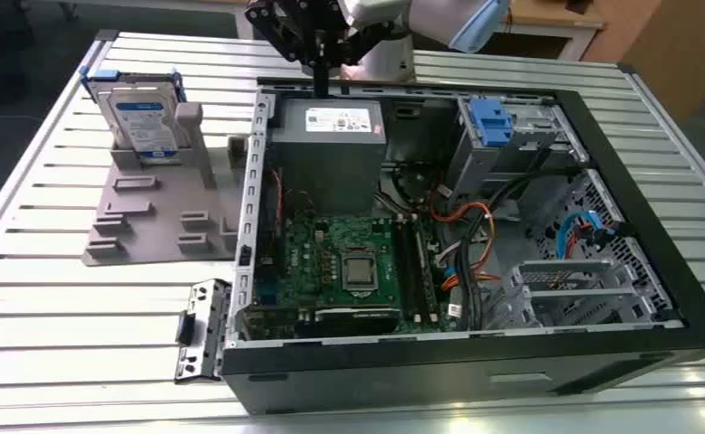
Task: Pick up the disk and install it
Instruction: 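Reach for the disk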
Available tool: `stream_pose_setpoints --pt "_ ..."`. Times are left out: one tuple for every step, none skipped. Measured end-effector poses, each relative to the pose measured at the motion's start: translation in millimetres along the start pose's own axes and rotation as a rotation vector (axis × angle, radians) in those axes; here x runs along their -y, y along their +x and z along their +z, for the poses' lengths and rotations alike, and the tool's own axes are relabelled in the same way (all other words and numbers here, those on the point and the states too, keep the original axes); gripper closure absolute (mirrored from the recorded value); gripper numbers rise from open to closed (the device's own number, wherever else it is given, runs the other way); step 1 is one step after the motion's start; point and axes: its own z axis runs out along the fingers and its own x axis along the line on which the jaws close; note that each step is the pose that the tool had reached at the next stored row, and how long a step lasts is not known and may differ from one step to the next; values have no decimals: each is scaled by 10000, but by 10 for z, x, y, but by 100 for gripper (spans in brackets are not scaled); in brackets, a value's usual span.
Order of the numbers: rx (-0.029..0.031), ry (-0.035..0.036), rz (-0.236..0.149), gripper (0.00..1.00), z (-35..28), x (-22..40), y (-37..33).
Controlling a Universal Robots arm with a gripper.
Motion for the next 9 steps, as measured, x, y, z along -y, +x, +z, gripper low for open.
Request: stream_pose_setpoints --pt "0 0 0 90 0 0 0" --pt "0 0 0 90 0 0 0" --pt "0 0 0 90 0 0 0" --pt "0 0 0 90 0 0 1" --pt "0 1 1 90 0 0 3" --pt "0 1 1 90 -1 0 6" --pt "0 1 1 90 -1 0 9" --pt "0 0 1 90 0 1 15" --pt "1 -1 0 90 0 2 23"
